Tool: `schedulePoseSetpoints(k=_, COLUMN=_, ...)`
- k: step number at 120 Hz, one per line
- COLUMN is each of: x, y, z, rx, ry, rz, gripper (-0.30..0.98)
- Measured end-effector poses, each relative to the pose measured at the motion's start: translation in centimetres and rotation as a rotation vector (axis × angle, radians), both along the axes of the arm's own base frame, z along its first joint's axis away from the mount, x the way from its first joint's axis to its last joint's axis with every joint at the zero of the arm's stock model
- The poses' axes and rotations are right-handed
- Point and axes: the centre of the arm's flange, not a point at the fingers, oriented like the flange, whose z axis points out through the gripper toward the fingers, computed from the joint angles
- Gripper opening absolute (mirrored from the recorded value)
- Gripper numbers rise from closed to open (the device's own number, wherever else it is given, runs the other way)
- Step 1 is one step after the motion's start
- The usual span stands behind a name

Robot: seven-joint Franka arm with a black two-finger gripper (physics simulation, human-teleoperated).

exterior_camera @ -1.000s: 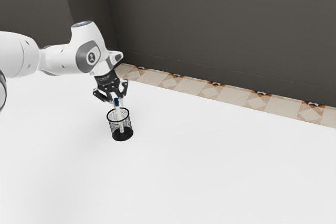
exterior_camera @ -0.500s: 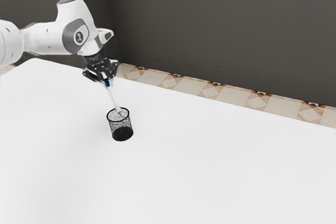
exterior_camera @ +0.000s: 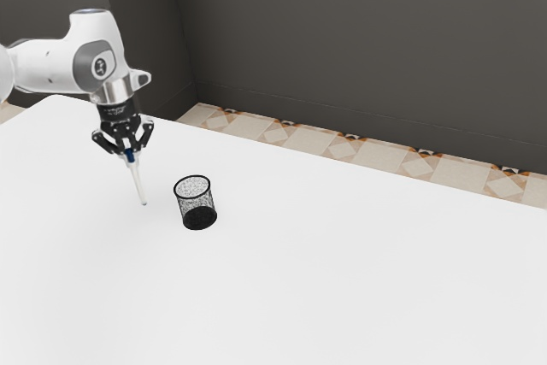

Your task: Take the marker out of the pen holder and place it to the left of the pen holder.

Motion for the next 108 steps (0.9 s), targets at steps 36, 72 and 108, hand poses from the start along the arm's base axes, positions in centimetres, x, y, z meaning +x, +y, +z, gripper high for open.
schedulePoseSetpoints(k=36, x=0.1, y=-0.1, z=-1.9, rx=-0.017, ry=0.025, rz=0.01, gripper=0.43)
schedulePoseSetpoints(k=72, x=-1.0, y=-7.7, z=10.7, rx=0.09, ry=-0.095, rz=-0.135, gripper=0.63)
schedulePoseSetpoints(k=108, x=-9.5, y=-33.6, z=20.7, rx=0.196, ry=-0.091, rz=-0.59, gripper=0.67)
